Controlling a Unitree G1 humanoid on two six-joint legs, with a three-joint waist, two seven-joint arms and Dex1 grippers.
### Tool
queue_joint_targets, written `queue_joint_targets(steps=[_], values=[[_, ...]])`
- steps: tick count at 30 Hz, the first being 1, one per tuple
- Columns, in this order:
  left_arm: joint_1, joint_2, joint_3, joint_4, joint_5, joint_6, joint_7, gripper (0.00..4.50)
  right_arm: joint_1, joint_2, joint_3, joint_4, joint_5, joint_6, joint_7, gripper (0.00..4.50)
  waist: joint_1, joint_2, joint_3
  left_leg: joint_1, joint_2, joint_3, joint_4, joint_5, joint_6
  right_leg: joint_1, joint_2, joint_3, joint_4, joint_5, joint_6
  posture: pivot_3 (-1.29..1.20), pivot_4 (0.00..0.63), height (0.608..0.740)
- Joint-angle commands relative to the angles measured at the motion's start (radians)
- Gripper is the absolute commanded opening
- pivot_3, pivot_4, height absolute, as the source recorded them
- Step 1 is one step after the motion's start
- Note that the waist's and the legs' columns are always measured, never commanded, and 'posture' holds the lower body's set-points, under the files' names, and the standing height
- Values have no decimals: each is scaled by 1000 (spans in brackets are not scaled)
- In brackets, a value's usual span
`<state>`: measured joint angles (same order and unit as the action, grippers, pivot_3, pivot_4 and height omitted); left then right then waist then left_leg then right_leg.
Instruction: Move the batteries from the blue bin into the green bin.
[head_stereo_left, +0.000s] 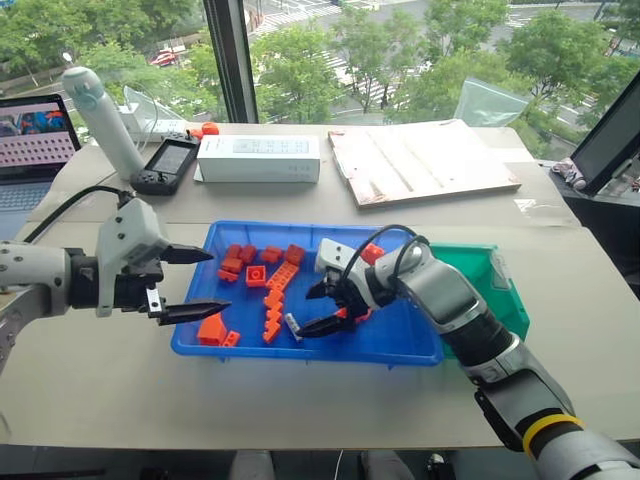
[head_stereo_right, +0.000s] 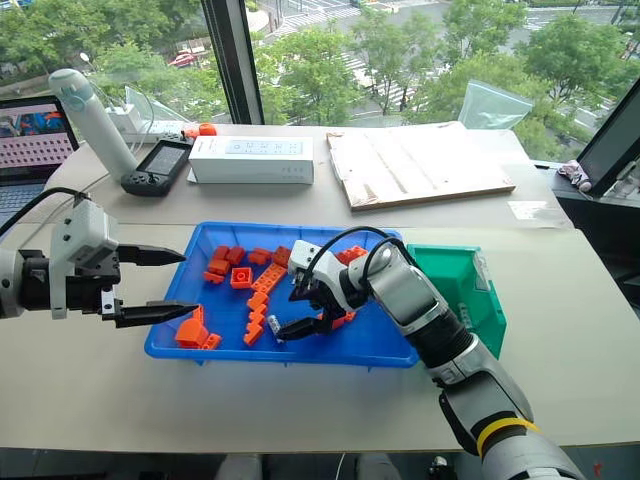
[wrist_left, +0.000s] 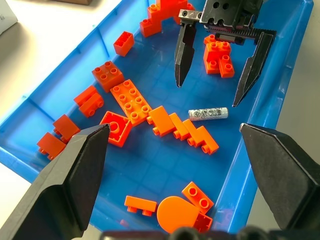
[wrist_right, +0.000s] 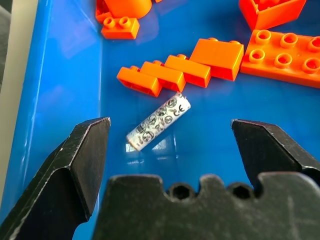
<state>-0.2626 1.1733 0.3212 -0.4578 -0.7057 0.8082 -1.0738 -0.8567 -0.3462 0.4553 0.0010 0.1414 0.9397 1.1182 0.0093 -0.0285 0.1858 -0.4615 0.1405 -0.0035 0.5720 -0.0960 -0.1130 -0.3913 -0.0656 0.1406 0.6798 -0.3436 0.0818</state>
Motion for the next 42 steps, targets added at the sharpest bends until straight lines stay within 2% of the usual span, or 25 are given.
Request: queue_joint_targets(steps=[1, 6, 10, 14, 18, 20, 23, 27, 33, 38, 42], values=[[-7, 7, 4, -8, 7, -22, -3, 4500, 7, 8, -2, -46, 19, 38, -47, 4481, 2, 0, 0, 0, 0, 0, 0, 0, 0, 0, 0, 0, 0, 0, 0, 0, 150, 732], [-2, 9, 8, -9, 6, -22, -3, 4500, 21, 18, 40, -64, 11, 49, -86, 4481, 3, 0, 0, 0, 0, 0, 0, 0, 0, 0, 0, 0, 0, 0, 0, 0, 150, 732], [2, 10, 12, -12, 5, -21, -4, 4500, 23, -20, 124, -45, -62, -29, -113, 4481, 3, 0, 0, 0, 0, 0, 0, 0, 0, 0, 0, 0, 0, 0, 0, 0, 150, 732], [-2, 11, 9, -8, 7, -22, -4, 4500, 21, -45, 166, -1, -122, -107, -139, 3470, 4, -1, -1, 0, 0, 0, 1, 0, 0, 0, 0, 0, 0, 0, 0, 0, 150, 732], [-2, 10, 8, -9, 7, -22, -3, 4500, 14, -65, 162, 11, -140, -142, -127, 1933, 4, -3, -2, 1, 0, 0, 1, 0, 0, 1, 0, 0, 0, 0, 0, 0, 150, 732], [-7, 10, 3, -7, 8, -23, -2, 4500, 1, -82, 146, 14, -139, -155, -113, 1415, 5, -3, -2, 1, 0, 0, 1, 0, 0, 1, 0, 0, 0, 0, 0, 0, 150, 732], [-10, 9, 0, -7, 7, -24, -3, 4500, -34, -117, 102, 17, -124, -168, -86, 360, 5, -3, -2, 1, 0, 0, 1, 0, 0, 1, 0, 0, 0, 0, 0, 0, 150, 732], [-26, -1, -10, -2, 0, -29, -4, 4500, -76, -139, 24, 6, -83, -156, -71, 264, 5, -3, -2, 1, 0, 0, 1, 0, 0, 1, 0, 0, 0, 0, 0, 0, 150, 732], [-114, -66, -78, 26, -29, -37, -7, 4500, -159, -224, -197, 3, 30, -79, -42, 263, 5, -3, -1, 0, 0, 0, 0, 0, 0, 1, 0, 0, 0, 0, 0, 0, 150, 732], [-283, -183, -192, 92, -10, -73, -3, 4500, -111, -534, -296, 14, 10, -83, 17, 263, 44, -3, -1, 0, 0, 0, 2, -1, 1, 3, 0, 0, -4, 0, 0, 0, 150, 732], [-395, -283, -235, 150, 0, -93, 14, 4500, 2, -673, -333, -39, 36, -52, 38, 263, 40, -3, -1, 0, 0, 0, 2, -1, 1, 3, 0, 0, -5, 0, 0, 0, 150, 732]])
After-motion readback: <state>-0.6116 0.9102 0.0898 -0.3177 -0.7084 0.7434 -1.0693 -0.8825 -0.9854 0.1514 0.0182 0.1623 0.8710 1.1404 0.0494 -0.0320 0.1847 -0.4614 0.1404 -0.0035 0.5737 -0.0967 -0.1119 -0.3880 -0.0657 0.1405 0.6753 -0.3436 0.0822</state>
